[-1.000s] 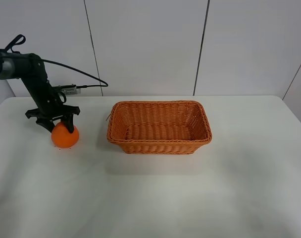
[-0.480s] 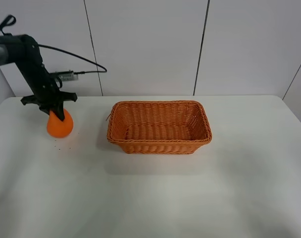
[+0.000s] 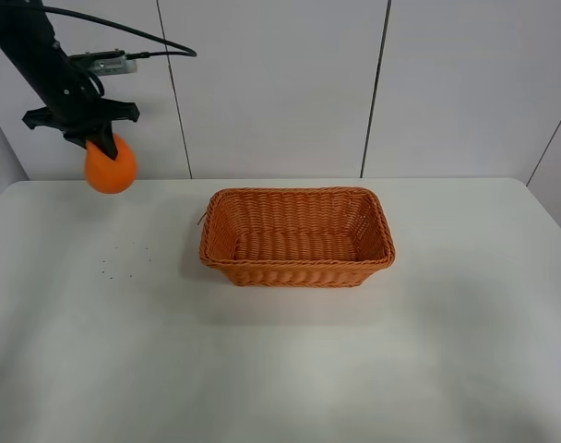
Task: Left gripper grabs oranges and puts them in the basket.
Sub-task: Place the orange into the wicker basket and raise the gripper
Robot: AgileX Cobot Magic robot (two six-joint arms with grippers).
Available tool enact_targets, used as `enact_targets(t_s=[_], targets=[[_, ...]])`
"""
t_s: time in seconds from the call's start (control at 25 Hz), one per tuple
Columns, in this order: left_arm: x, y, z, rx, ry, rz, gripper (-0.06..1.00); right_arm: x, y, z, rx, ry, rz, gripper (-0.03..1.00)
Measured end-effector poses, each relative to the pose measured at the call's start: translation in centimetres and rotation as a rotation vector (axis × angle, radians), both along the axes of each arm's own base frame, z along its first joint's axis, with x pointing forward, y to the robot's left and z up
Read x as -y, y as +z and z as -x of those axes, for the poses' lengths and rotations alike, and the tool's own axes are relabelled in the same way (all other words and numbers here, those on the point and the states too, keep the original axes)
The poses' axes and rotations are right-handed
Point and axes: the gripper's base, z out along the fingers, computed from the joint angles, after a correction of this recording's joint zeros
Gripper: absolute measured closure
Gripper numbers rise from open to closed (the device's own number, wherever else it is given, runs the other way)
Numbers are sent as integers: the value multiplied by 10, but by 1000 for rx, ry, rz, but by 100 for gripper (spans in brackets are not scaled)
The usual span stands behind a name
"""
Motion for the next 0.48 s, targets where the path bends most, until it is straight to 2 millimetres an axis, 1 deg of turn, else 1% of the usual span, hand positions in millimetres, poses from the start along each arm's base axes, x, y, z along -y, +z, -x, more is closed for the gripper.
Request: enact_targets(t_s=[0.04,0.08,0.12,0.28,0.4,0.48], targets=[[12,0,1,0,-26,0,74,0,0,0,0,0,0,27],[35,0,2,0,-75,0,74,0,0,0,0,0,0,27],[53,0,5,0,-114,1,74,0,0,0,0,0,0,27],[110,0,17,-2,-240,9,74,0,0,0,0,0,0,27],[153,-7,28,-14,-335,7,74,0,0,0,0,0,0,27],[177,-16,34,-25,-388,4,74,0,0,0,0,0,0,27]])
